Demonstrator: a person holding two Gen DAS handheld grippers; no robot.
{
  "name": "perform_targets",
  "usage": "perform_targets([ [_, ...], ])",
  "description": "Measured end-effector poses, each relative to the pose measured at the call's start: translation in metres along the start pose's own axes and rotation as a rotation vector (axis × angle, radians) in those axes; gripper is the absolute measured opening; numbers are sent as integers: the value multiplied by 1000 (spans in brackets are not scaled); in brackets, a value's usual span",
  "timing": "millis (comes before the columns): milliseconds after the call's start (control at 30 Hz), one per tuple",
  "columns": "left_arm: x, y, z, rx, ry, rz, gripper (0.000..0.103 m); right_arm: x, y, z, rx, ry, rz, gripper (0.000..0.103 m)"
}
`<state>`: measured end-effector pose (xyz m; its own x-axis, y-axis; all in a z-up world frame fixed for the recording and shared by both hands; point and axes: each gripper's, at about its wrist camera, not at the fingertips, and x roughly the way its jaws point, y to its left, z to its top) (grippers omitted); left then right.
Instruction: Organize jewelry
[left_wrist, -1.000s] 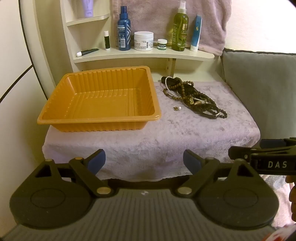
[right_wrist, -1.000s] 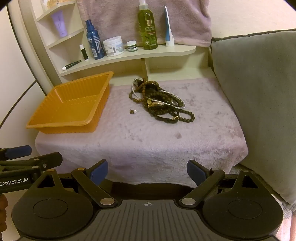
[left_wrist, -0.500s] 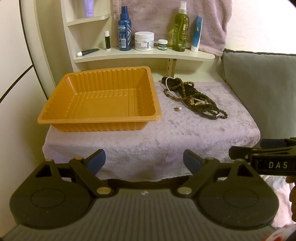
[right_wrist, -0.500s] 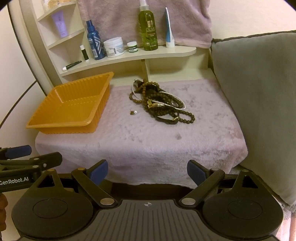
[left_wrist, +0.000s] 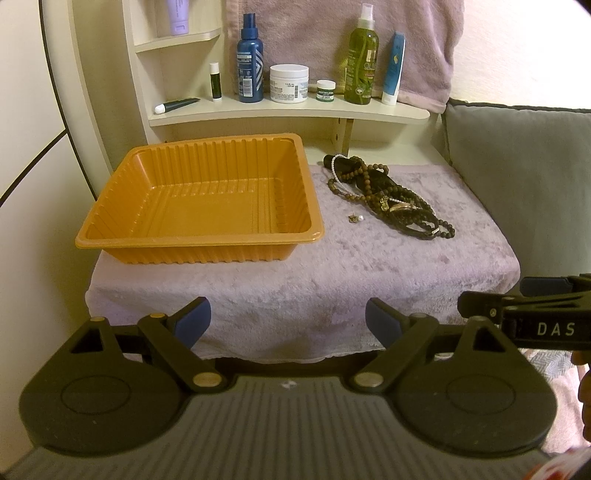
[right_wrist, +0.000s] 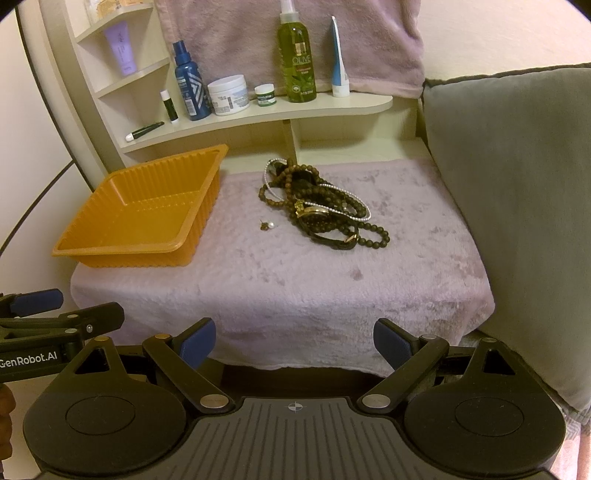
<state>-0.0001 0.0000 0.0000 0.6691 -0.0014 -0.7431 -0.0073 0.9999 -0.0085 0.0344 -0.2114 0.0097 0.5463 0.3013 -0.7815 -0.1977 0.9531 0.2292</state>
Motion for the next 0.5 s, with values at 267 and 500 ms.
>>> perform_targets([
  [267, 0, 0, 0, 1, -1, 0, 90, 0, 0, 0, -1, -1, -1, 92],
  [500, 0, 1, 1, 1, -1, -1, 90, -1, 0, 0, -1, -1, -1, 92],
])
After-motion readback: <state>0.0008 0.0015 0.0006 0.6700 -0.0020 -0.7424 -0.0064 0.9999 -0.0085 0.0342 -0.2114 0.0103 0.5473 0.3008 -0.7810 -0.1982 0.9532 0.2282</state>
